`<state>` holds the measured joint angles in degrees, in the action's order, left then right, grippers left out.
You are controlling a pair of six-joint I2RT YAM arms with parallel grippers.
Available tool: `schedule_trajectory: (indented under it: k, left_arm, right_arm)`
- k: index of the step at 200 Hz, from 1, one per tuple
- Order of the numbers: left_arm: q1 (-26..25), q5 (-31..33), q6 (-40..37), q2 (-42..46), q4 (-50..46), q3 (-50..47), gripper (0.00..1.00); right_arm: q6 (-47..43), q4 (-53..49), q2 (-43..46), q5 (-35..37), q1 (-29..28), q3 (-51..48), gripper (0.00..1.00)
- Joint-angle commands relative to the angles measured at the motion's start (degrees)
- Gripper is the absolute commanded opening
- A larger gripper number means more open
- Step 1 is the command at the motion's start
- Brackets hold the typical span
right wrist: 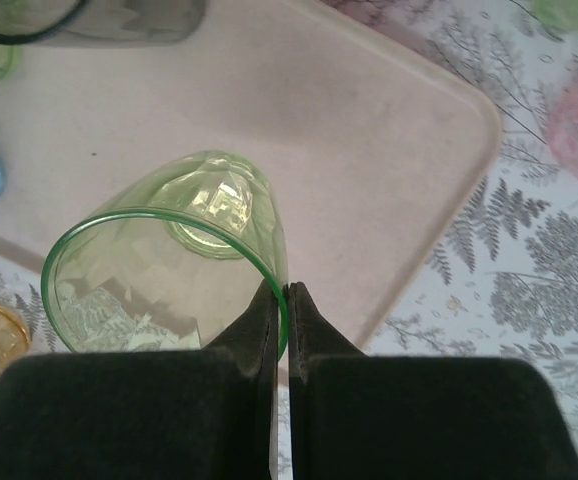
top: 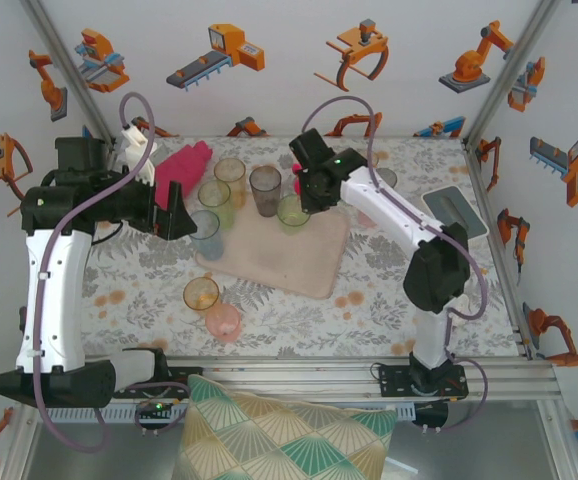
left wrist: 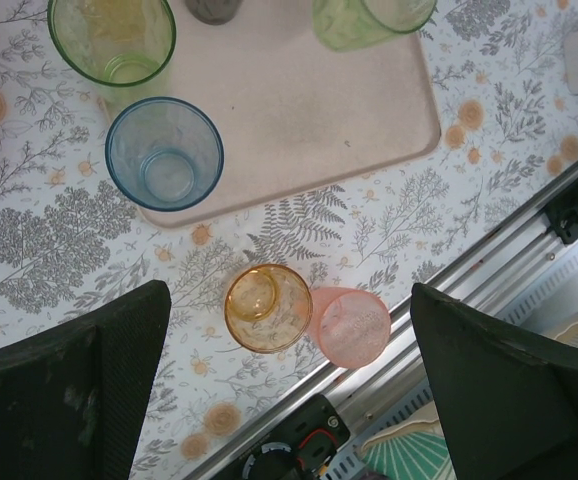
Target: Place the glasses into the tray
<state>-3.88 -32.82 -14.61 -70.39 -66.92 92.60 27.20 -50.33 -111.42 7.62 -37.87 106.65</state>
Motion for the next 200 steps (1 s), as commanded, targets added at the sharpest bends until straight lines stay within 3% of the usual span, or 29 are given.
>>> schedule_trajectory:
  k: [1, 106, 153, 200]
  left_arm:
    - [-0.6, -0.3, -0.3, -0.2, 0.6, 1.6, 0.97]
    - [-3.3, -0.1, -0.4, -1.5, 0.7, 2.6, 0.97]
    - [-3.2, -4.4, 2.6, -3.9, -2.5, 10.2, 0.97]
    - [-3.2, -4.4, 2.4, -4.4, -3.4, 11.9, 0.97]
  right_arm:
    - [1.1, -0.5, -3.0, 1.7, -1.9, 5.4, 0.04]
    - [1.3, -1.0, -17.0, 2.7, -6.0, 20.0, 0.04]
    - [1.1, -2.7, -22.2, 2.5, -6.8, 27.3, 0.05]
    - [1.5, -3.6, -25.1, 2.5, -7.3, 30.4, 0.05]
